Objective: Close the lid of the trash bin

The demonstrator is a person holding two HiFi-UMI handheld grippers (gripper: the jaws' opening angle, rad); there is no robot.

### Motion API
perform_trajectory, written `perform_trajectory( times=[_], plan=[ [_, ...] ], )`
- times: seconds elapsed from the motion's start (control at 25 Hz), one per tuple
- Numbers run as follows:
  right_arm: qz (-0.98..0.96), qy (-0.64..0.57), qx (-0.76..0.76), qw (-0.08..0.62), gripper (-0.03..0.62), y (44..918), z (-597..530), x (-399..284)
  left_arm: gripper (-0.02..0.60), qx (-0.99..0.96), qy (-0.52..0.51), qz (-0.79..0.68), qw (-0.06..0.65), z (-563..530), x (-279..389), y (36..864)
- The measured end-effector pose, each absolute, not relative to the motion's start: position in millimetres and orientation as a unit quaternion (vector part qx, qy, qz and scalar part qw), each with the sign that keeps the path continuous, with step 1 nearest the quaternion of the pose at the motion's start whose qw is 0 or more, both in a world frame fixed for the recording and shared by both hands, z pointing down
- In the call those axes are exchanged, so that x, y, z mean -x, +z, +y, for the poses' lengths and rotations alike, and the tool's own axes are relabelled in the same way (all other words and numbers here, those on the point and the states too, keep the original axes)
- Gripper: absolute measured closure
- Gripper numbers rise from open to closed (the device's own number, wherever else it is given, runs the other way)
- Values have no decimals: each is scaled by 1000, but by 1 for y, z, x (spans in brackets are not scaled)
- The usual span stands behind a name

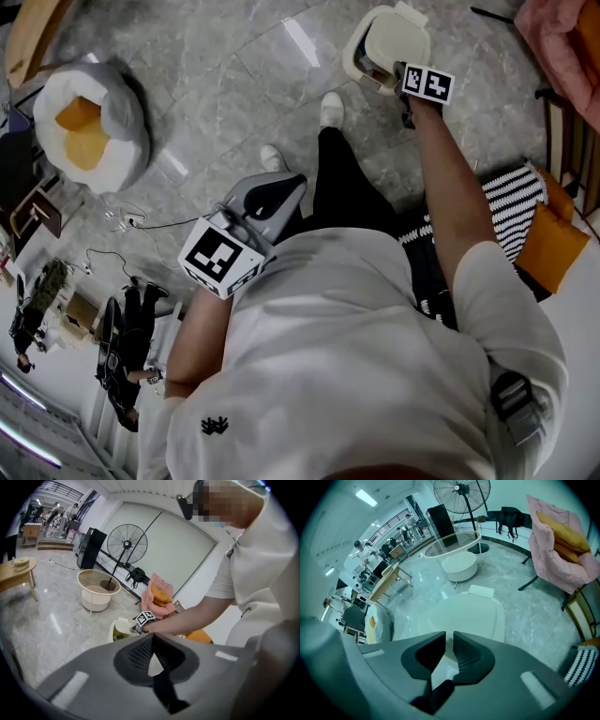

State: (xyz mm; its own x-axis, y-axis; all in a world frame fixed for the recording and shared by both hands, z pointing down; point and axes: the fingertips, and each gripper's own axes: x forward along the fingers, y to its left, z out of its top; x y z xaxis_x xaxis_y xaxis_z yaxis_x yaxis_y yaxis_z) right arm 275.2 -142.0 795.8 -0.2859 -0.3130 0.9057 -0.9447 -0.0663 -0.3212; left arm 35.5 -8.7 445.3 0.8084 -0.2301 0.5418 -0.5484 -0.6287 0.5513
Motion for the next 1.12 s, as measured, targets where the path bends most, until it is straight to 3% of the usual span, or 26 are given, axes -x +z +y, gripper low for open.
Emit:
perform_trajectory(
  times=[1.12],
  plan=[
    [-598,543,-469,357,553,877,-108,-252,526,-855,243,-223,399,-18,-24,487]
  ],
)
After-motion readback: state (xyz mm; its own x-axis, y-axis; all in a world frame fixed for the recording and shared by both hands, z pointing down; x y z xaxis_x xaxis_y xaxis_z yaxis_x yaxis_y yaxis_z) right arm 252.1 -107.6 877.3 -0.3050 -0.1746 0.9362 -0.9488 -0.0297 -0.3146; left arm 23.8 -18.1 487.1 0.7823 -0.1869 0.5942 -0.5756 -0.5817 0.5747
